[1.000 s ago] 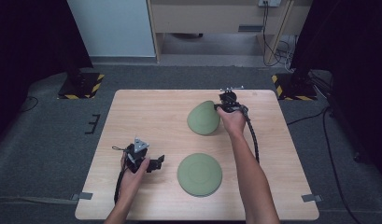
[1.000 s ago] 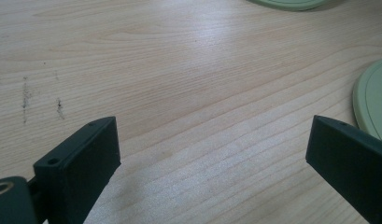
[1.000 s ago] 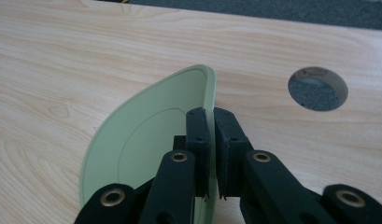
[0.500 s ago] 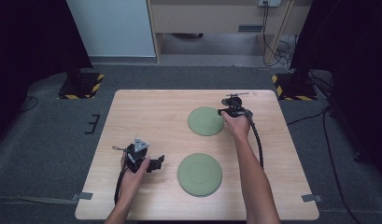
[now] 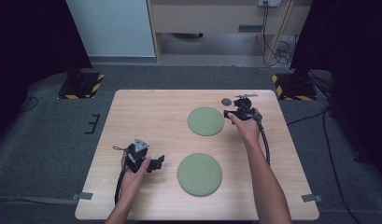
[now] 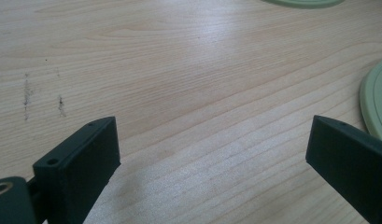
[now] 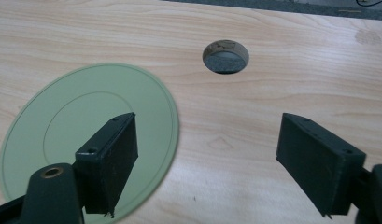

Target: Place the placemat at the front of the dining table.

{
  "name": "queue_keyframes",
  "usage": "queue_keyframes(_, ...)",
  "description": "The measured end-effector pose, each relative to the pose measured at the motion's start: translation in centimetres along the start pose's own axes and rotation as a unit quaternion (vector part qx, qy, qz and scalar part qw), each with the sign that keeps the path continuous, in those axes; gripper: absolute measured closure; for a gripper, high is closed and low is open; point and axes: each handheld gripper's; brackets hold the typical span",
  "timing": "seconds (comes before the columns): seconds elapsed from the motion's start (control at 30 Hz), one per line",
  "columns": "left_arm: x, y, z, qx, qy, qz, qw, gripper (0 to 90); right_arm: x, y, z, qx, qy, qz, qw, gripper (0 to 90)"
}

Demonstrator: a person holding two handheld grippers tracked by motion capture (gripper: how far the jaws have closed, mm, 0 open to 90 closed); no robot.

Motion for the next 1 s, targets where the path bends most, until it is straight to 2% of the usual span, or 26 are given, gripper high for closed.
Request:
queue_keyframes(0.13,0.0,0.0,-0.1,0.002,-0.001,-0.002,1.0,2.2,-0.7,0.6,1.4,-0.006,-0.003,-0.009,0.9999,17.6)
queue_keyframes(0.5,0.1,0.1,-0.2,0.01,-0.004,-0.009,0.9999,2.2,-1.7,3.1,5.1,-0.02,-0.018,-0.009,0.9996,15.4)
queue_keyframes(0.87,0.1,0.3,-0.5,0.02,-0.005,-0.014,0.9997,2.2,-1.9,5.9,6.7,-0.022,-0.035,-0.017,0.999,15.3)
queue_keyframes(1.0,0.2,0.3,-0.5,0.022,-0.007,-0.015,0.9996,2.2,-1.6,6.8,7.1,-0.016,-0.044,-0.012,0.9988,14.1)
Point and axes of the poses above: each handheld gripper's, and its own axes: z roughly backward along the jaws, y roughly out of its underside, x roughly to its left, and after that the axes turned 6 degrees about -x, right-handed
